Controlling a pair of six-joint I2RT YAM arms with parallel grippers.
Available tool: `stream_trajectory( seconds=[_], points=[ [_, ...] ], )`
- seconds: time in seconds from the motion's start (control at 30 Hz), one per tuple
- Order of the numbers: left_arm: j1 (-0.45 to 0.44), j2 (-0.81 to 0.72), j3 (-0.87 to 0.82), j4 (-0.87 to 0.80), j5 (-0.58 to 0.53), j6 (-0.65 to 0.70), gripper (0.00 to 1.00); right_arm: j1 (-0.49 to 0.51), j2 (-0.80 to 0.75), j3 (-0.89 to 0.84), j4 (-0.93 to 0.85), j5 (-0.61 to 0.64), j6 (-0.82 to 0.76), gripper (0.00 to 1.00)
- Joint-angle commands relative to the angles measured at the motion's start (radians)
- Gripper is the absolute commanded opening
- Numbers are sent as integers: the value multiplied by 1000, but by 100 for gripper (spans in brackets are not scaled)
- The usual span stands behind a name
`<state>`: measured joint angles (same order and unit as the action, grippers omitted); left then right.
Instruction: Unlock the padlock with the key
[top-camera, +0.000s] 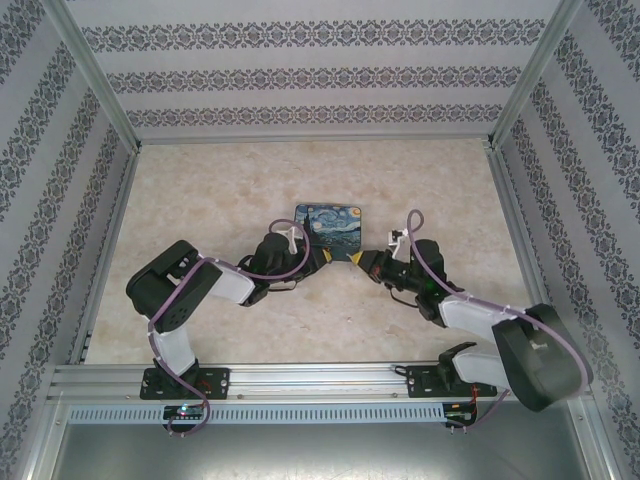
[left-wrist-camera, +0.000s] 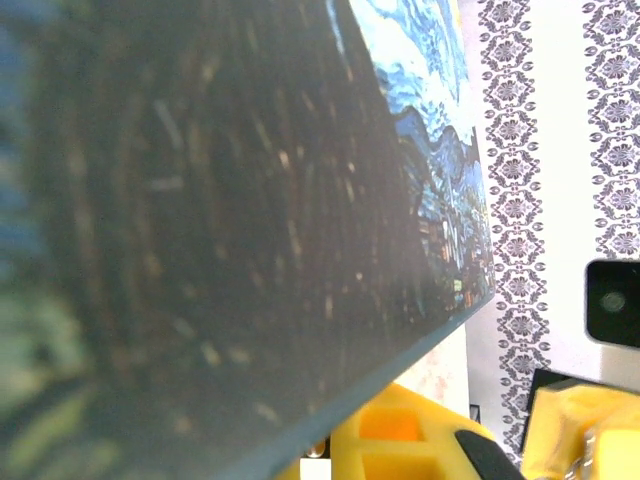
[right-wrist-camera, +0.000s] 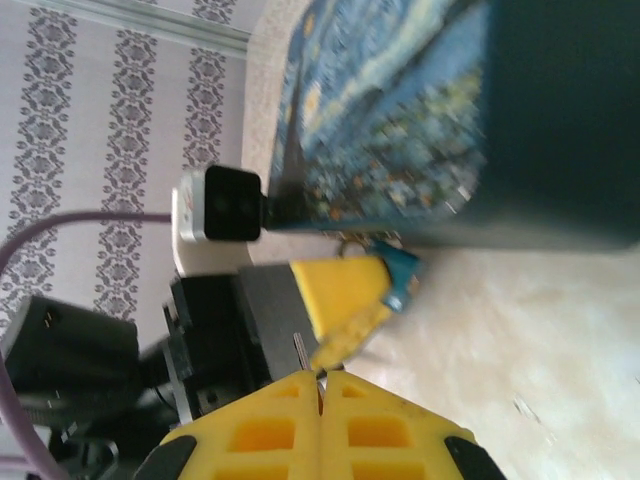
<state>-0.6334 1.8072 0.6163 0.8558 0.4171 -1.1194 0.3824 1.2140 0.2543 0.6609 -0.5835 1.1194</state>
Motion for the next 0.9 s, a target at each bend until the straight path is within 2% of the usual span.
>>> stream_trajectory(
  seconds=[0.0,0.13,0.4,0.87],
  points=[
    [21,-18,16,43,54,-33,0,19,-49,-43,-40,42,-6,0],
    [31,1,16,106,88,-82,0,49,-34,-54,-20,61,-4,0],
    [37,21,6,201,117,-160,0,83,102,-27,98,82,41,0],
    [39,24,1,227,125,-184,0,102,213,34,166,130,69,0]
  ],
)
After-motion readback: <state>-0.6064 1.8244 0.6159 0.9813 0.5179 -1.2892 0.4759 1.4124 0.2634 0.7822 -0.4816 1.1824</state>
